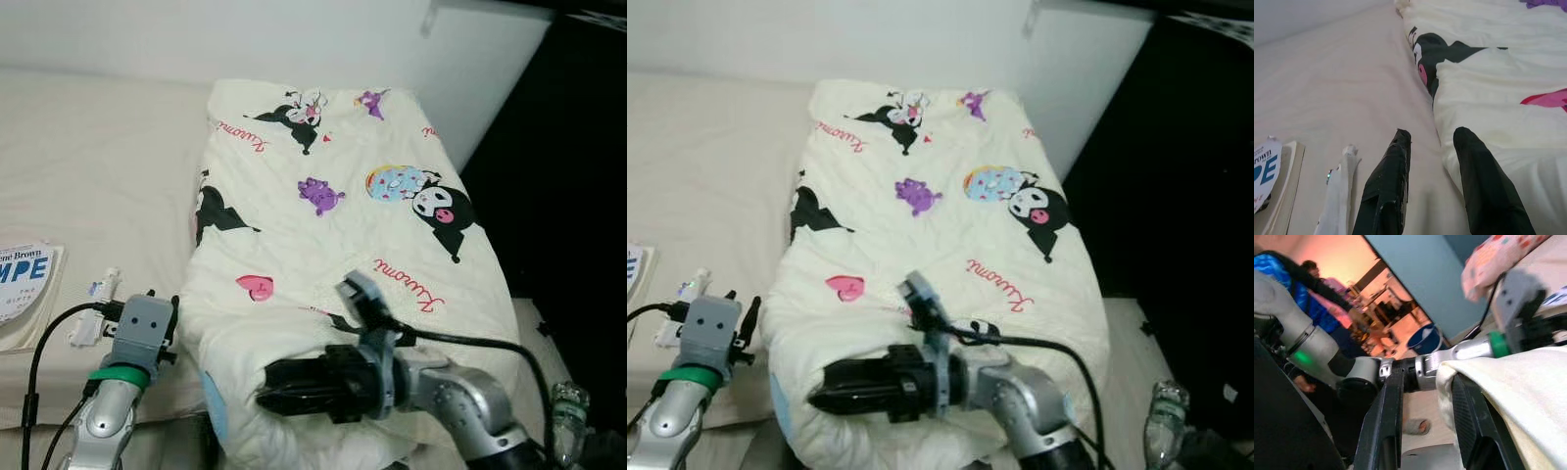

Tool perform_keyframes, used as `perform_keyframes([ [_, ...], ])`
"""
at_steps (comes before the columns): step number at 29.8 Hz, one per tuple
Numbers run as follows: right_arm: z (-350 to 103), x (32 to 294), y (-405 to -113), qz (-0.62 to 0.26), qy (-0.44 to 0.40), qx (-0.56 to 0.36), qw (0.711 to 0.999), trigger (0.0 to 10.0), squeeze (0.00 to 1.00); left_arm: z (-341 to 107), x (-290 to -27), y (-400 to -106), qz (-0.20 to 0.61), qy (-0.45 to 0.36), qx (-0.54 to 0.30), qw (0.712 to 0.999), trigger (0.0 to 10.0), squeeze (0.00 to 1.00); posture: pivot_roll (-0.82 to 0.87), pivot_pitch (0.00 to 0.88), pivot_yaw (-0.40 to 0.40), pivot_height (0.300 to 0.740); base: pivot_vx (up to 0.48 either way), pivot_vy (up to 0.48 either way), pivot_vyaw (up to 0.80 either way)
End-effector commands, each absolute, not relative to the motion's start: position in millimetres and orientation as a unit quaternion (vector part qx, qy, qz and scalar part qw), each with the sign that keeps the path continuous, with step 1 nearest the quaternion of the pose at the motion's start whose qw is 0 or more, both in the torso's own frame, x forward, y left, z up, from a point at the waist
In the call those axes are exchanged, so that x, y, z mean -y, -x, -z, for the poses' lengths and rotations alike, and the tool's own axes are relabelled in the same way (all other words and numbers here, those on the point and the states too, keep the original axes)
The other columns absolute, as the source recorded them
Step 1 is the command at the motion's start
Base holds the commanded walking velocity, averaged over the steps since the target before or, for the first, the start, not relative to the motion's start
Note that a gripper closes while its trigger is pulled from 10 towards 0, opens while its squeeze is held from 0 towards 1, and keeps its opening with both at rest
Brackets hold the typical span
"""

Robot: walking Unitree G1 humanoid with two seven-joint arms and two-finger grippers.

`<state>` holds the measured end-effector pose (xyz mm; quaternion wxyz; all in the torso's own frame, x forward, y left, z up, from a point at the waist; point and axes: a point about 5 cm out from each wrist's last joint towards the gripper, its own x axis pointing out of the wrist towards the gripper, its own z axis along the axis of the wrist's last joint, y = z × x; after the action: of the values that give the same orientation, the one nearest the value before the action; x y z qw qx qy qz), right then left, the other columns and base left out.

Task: Clean up the room

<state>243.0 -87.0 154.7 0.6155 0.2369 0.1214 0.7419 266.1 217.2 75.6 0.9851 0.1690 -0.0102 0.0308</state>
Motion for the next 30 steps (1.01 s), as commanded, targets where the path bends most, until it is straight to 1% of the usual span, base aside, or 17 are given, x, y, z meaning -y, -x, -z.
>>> perform_keyframes([
  [1,-166.5,93.4,-245.7,-0.744,-0.243,-0.098,0.614,10.0,0.00,-73.5,-215.5,-265.8,-0.024,-0.166,0.008,0.986,10.0,0.00,0.06,0.061,-0.058,0.606,0.000,0.000,0.00],
  [2,-183.8,107.6,-257.3,-0.725,-0.261,-0.061,0.635,10.0,0.00,-75.3,-215.5,-267.8,-0.023,-0.165,0.012,0.986,10.0,0.00,0.06,0.057,-0.058,0.606,0.000,0.000,0.00],
  [3,-183.8,107.6,-257.3,-0.725,-0.261,-0.061,0.635,10.0,0.00,-75.3,-215.5,-267.8,-0.023,-0.165,0.012,0.986,10.0,0.00,0.06,0.057,-0.058,0.606,0.000,0.000,0.00],
  [6,-209.3,128.5,-270.2,-0.704,-0.279,-0.006,0.654,10.0,0.00,-77.1,-216.4,-268.3,-0.023,-0.162,0.018,0.986,10.0,0.00,0.06,0.051,-0.055,0.606,0.000,0.000,0.00],
  [9,-209.3,128.5,-270.2,-0.704,-0.279,-0.006,0.654,10.0,0.00,-77.1,-216.4,-268.3,-0.023,-0.162,0.018,0.986,10.0,0.00,0.06,0.051,-0.055,0.606,0.000,0.000,0.00],
  [15,-231.2,154.3,-279.5,-0.680,-0.268,0.031,0.682,10.0,0.00,-78.3,-217.0,-267.6,-0.023,-0.159,0.024,0.987,10.0,0.00,0.05,0.042,-0.058,0.606,0.000,0.000,0.00],
  [16,-227.1,156.2,-288.4,-0.650,-0.248,0.027,0.718,10.0,0.00,-78.6,-217.0,-267.9,-0.023,-0.158,0.026,0.987,10.0,0.00,0.05,0.038,-0.058,0.606,0.000,0.000,0.00],
  [17,-227.1,156.2,-288.4,-0.650,-0.248,0.027,0.718,10.0,0.00,-78.6,-217.0,-267.9,-0.023,-0.158,0.026,0.987,10.0,0.00,0.05,0.038,-0.058,0.606,0.000,0.000,0.00],
  [18,-219.1,154.8,-297.5,-0.615,-0.220,0.020,0.757,10.0,0.00,-78.7,-216.9,-268.2,-0.024,-0.156,0.027,0.987,10.0,0.00,0.05,0.036,-0.058,0.606,0.000,0.000,0.00],
  [19,-219.1,154.8,-297.5,-0.615,-0.220,0.020,0.757,10.0,0.00,-78.7,-216.9,-268.2,-0.024,-0.156,0.027,0.987,10.0,0.00,0.05,0.036,-0.058,0.606,0.000,0.000,0.00],
  [20,-209.1,151.4,-305.8,-0.580,-0.186,0.004,0.793,10.0,0.00,-78.9,-216.8,-268.6,-0.024,-0.155,0.028,0.987,10.0,0.00,0.05,0.033,-0.056,0.606,0.000,0.000,0.00],
  [21,-209.1,151.4,-305.8,-0.580,-0.186,0.004,0.793,10.0,0.00,-78.9,-216.8,-268.6,-0.024,-0.155,0.028,0.987,10.0,0.00,0.05,0.033,-0.056,0.606,0.000,0.000,0.00],
  [23,-170.7,139.2,-320.9,-0.499,-0.088,-0.054,0.860,10.0,0.00,-81.1,-215.3,-272.8,-0.024,-0.152,0.030,0.988,10.0,0.00,0.06,0.023,-0.058,0.606,0.000,0.000,0.00],
  [24,-149.5,130.2,-321.3,-0.479,-0.046,-0.083,0.872,10.0,0.00,-84.4,-215.0,-277.0,-0.023,-0.153,0.031,0.987,10.0,0.00,0.06,0.023,-0.058,0.606,0.000,0.000,0.00],
  [25,-149.5,130.2,-321.3,-0.479,-0.046,-0.083,0.872,10.0,0.00,-84.4,-215.0,-277.0,-0.023,-0.153,0.031,0.987,10.0,0.00,0.06,0.023,-0.058,0.606,0.000,0.000,0.00],
  [28,-127.5,120.3,-318.1,-0.464,-0.012,-0.107,0.879,10.0,0.00,-88.2,-215.1,-281.7,-0.022,-0.154,0.032,0.987,10.0,0.00,0.06,0.013,-0.059,0.606,0.000,0.000,0.00],
  [30,-102.4,120.4,-321.6,-0.374,-0.022,-0.127,0.918,10.0,0.00,-85.5,-209.3,-291.1,-0.014,-0.145,-0.003,0.989,10.0,0.00,0.07,0.000,-0.068,0.606,0.000,0.000,0.00],
])
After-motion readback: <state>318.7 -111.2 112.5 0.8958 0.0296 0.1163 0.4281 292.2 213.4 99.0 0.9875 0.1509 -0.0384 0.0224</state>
